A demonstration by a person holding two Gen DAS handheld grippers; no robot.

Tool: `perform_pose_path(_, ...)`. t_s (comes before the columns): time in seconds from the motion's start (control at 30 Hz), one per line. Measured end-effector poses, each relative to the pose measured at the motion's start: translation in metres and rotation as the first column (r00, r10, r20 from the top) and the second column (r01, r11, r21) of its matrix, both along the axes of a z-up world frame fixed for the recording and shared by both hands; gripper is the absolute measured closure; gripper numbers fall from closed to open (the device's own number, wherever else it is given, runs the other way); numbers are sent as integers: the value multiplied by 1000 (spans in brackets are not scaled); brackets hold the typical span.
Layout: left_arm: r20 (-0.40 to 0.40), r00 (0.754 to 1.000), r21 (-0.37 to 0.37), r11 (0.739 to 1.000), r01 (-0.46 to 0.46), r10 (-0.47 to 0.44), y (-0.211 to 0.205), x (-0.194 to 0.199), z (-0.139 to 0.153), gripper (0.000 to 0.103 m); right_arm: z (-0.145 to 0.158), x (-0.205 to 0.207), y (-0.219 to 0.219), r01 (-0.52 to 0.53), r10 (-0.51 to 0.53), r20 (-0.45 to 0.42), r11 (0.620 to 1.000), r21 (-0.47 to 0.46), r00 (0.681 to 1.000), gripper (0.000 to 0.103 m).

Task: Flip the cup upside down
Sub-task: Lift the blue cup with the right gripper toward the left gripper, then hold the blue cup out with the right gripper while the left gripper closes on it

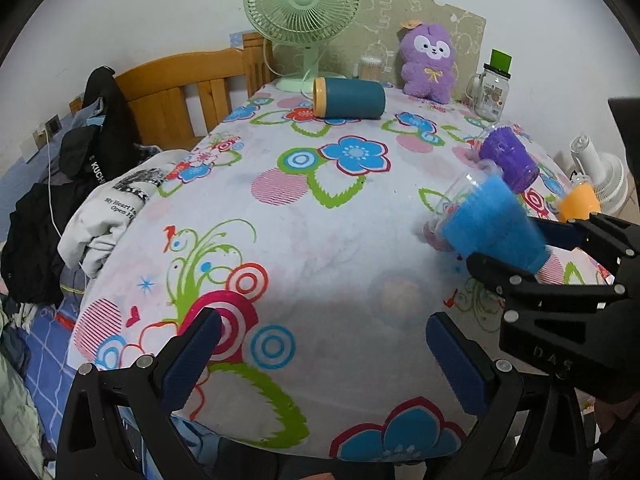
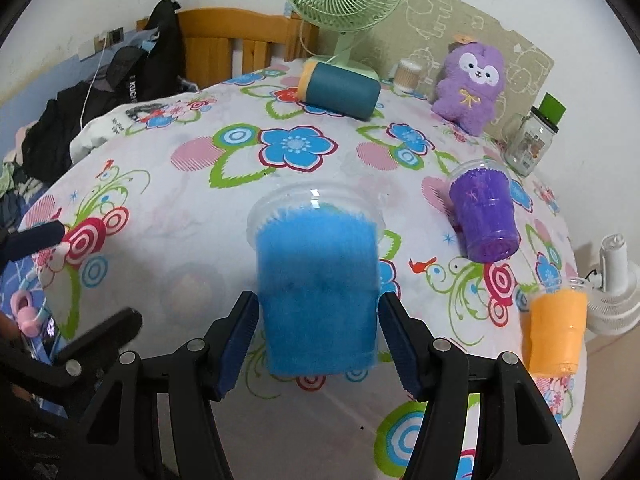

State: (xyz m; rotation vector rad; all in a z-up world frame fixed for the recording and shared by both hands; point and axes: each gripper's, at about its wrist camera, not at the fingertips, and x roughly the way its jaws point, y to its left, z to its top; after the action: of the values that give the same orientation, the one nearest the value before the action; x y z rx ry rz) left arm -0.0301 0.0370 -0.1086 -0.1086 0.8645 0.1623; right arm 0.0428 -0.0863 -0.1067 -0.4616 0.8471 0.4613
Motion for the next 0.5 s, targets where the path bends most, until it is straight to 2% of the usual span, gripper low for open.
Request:
perform_pose_path(0.17,15,1000,-6,1000,-5,5,2,-1,6,0,7,-3,-4,5,-4,50,1000,-17,999,19)
perform_pose_path(0.37,37,999,-15,1000,9,-9,-4,2,18,0,25,-1,-19,4,-6,63,1000,24,998,17)
perform_pose_path(0.5,74,997,-33,999,34,-31,-16,9,35,0,49,0,-47,32,-39,82,996,79,996,17)
